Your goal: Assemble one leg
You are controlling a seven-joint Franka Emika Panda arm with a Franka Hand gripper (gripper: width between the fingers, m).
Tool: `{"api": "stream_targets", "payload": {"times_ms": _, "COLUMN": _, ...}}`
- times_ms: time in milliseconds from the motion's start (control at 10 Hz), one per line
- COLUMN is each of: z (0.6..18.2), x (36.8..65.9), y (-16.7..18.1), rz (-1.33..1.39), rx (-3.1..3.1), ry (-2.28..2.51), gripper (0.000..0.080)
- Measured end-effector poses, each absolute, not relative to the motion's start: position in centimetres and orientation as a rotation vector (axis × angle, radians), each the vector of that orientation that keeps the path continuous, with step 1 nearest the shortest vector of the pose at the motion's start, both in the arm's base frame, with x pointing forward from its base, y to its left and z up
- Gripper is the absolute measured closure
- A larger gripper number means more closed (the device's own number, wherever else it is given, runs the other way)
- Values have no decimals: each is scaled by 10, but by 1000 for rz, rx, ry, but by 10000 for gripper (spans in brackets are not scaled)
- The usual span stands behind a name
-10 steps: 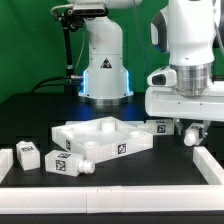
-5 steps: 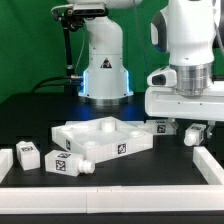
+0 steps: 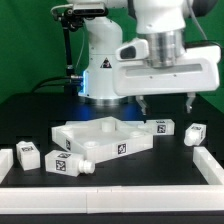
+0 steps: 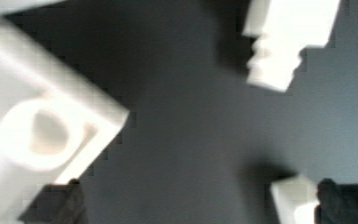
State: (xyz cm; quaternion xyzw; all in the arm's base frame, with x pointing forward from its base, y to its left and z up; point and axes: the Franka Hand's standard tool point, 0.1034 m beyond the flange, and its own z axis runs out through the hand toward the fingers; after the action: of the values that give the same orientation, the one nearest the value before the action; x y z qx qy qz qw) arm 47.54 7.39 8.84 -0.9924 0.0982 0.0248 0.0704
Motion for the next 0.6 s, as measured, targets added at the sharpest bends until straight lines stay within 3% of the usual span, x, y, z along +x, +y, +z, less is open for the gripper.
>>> {"api": "stream_targets", "payload": {"times_ms": 200, "z": 98, "x": 494, "y": 58, "rz": 38, "rx": -2992, "ry": 87, "gripper": 150}}
{"api": "stream_targets", "payload": {"times_ms": 600, "z": 96, "x": 494, "y": 59, "rz": 22, "rx": -2992, "ry": 53, "gripper": 150}}
